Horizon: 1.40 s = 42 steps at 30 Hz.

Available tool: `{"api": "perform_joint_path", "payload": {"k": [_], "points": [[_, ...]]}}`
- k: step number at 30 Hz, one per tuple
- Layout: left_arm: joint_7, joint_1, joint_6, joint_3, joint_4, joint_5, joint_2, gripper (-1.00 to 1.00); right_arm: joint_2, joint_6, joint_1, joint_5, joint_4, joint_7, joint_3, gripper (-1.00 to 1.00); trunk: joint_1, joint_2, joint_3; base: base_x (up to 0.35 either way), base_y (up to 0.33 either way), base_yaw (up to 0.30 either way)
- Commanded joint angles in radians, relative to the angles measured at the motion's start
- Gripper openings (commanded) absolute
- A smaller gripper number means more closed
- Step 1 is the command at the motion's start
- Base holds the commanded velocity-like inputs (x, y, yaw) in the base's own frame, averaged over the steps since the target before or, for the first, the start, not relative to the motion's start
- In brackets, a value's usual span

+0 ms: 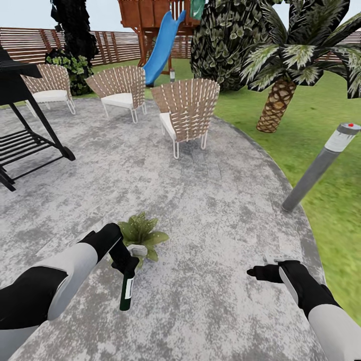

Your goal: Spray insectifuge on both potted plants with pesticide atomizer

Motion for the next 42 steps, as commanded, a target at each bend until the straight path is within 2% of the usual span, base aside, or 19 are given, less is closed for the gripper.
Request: {"api": "perform_joint_path", "payload": {"k": [1, 8, 32, 39, 42], "points": [[-0.008, 0.0, 0.004, -0.007, -0.002, -0.002, 0.001, -1.0, 0.0, 0.006, 0.0, -0.002, -0.001, 0.002, -0.003, 1.0, 0.0, 0.0, 0.001, 0.0, 0.0, 0.0], [-0.008, 0.001, 0.004, -0.003, -0.002, -0.002, 0.001, -1.0, 0.0, 0.006, 0.0, -0.001, -0.001, 0.002, -0.003, 1.0, 0.0, 0.0, 0.012, 0.0, 0.0, 0.0], [-0.008, 0.004, 0.004, -0.002, -0.002, -0.001, -0.002, -1.0, -0.005, 0.007, 0.0, -0.003, -0.002, 0.003, -0.003, 1.0, -0.092, 0.168, 0.093, 0.0, 0.0, 0.0], [-0.009, 0.055, 0.004, 0.002, -0.002, 0.002, -0.002, -1.0, -0.007, 0.007, 0.0, -0.004, -0.001, 0.003, -0.003, 1.0, -0.119, 0.217, 0.121, 0.0, 0.0, 0.0], [-0.009, 0.108, 0.004, 0.004, -0.002, 0.003, -0.001, -1.0, -0.007, 0.007, 0.0, -0.004, -0.001, 0.003, -0.003, 1.0, -0.13, 0.238, 0.136, 0.0, 0.0, 0.0]]}}
